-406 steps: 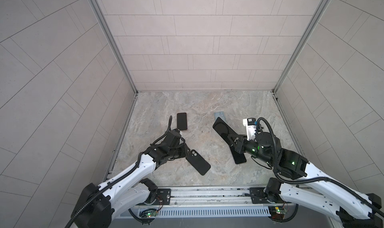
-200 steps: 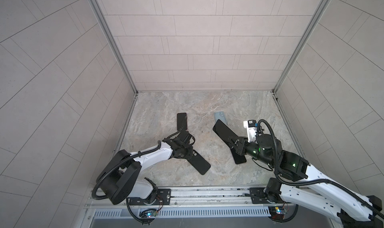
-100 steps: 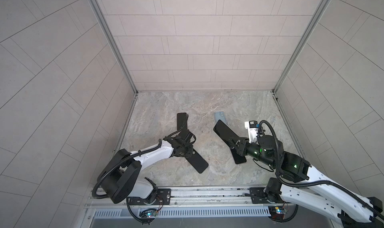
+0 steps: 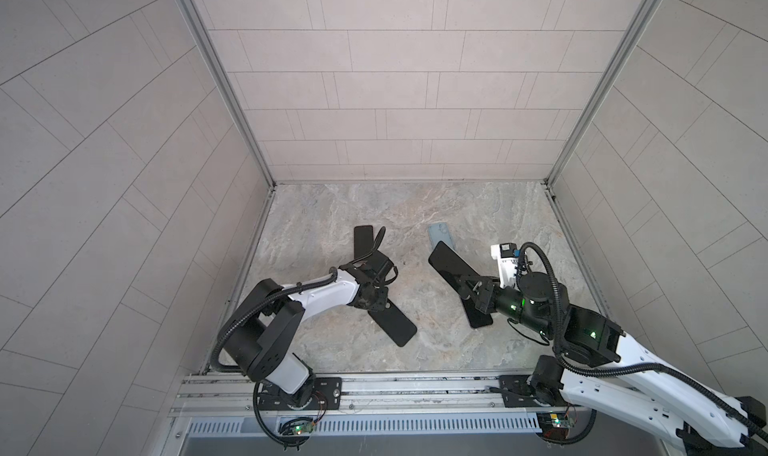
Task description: Put the phone into the phone case
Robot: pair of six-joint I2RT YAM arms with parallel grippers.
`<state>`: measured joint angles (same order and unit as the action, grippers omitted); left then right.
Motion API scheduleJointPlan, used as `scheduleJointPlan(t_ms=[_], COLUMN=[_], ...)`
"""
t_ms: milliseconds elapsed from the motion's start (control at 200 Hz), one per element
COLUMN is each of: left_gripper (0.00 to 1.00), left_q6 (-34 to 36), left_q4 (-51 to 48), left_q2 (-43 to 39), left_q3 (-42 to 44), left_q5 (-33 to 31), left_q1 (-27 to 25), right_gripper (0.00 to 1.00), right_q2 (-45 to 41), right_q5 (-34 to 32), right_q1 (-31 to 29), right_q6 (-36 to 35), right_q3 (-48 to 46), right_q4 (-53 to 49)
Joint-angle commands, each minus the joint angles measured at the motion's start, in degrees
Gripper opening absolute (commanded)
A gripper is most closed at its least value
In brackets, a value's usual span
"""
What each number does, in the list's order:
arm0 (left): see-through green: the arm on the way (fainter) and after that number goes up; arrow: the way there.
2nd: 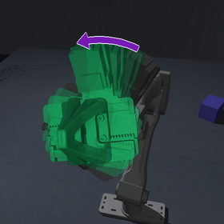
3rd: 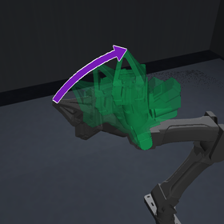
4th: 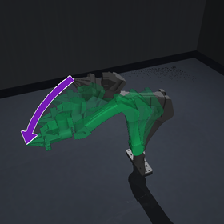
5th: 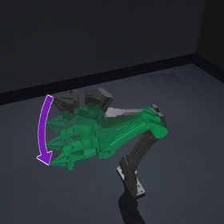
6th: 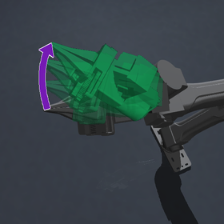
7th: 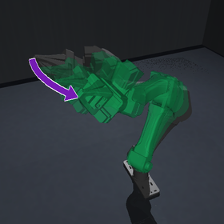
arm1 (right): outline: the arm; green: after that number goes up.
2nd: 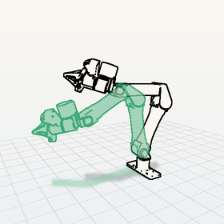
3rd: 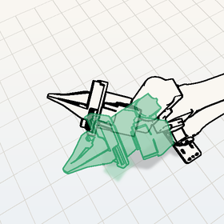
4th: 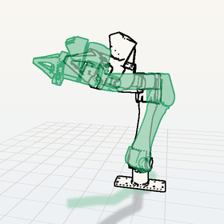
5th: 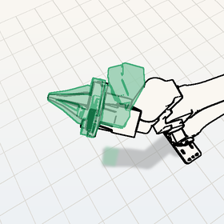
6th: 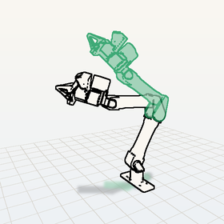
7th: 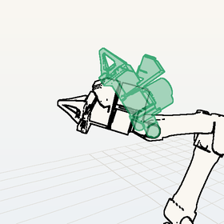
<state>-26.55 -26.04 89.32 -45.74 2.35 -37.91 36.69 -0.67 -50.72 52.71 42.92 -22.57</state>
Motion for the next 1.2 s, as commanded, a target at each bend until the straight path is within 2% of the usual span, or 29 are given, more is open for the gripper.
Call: scheduleJointPlan(t_ms=[0, 50, 310, 415, 480, 605, 711, 791, 906, 1071, 1196], left_gripper=[0.23, 0.22, 0.05, 0.04, 0.03, 0.03, 0.03, 0.03, 0.06, 0.27, 0.31], left_q6=[0.58, 0.45, -1.59, -2.78, -3.21, -3.00, -2.56, -2.46, -2.15, -1.95, -2.39], left_q4=[-1.09, -0.95, -0.08, 0.70, 1.16, 1.78, 1.52, 1.34, 0.51, -1.63, -2.68], left_q2=[1.38, 1.46, -1.74, -2.78, -3.05, -2.77, -2.36, -2.44, -3.28, -7.12, -10.88], left_q3=[-0.52, -0.48, 0.49, 0.75, 0.74, 0.48, -0.07, -0.15, -0.62, -1.62, -1.81], left_q5=[-0.66, -0.13, 3.37, 5.09, 6.05, 7.13, 8.11, 8.58, 8.64, 7.49, 6.96], left_q1=[-0.19, -0.15, -0.16, -0.16, -0.19, -0.22, -0.18, -0.17, -0.18, -0.19, 0.16], right_gripper=[0.00, 0.00, 0.00, 0.00, 0.00, 0.00, 0.00, 0.00, 0.00, 0.00, 0.00], right_q2=[-1.10, -0.88, 1.46, 3.92, 7.09, 14.96, 17.70, 19.96, 23.97, 28.12, 30.94], right_q5=[-0.85, -0.74, 0.38, 2.16, 6.22, 19.40, 23.35, 29.59, 36.69, 41.41, 44.39], right_q1=[0.26, 0.27, 0.32, 0.62, 1.57, 4.99, 5.93, 8.11, 9.65, 11.19, 13.04], right_q6=[-0.04, 0.03, 0.03, 0.11, 0.45, 3.36, 5.08, 8.55, 13.17, 14.50, 14.09], right_q3=[0.76, 0.76, 1.10, 1.16, 1.12, -0.26, -1.10, -2.86, -4.72, -5.34, -6.20], right_q4=[1.56, 1.72, 3.14, 3.09, 3.17, 8.17, 11.35, 16.40, 23.44, 25.32, 25.94])
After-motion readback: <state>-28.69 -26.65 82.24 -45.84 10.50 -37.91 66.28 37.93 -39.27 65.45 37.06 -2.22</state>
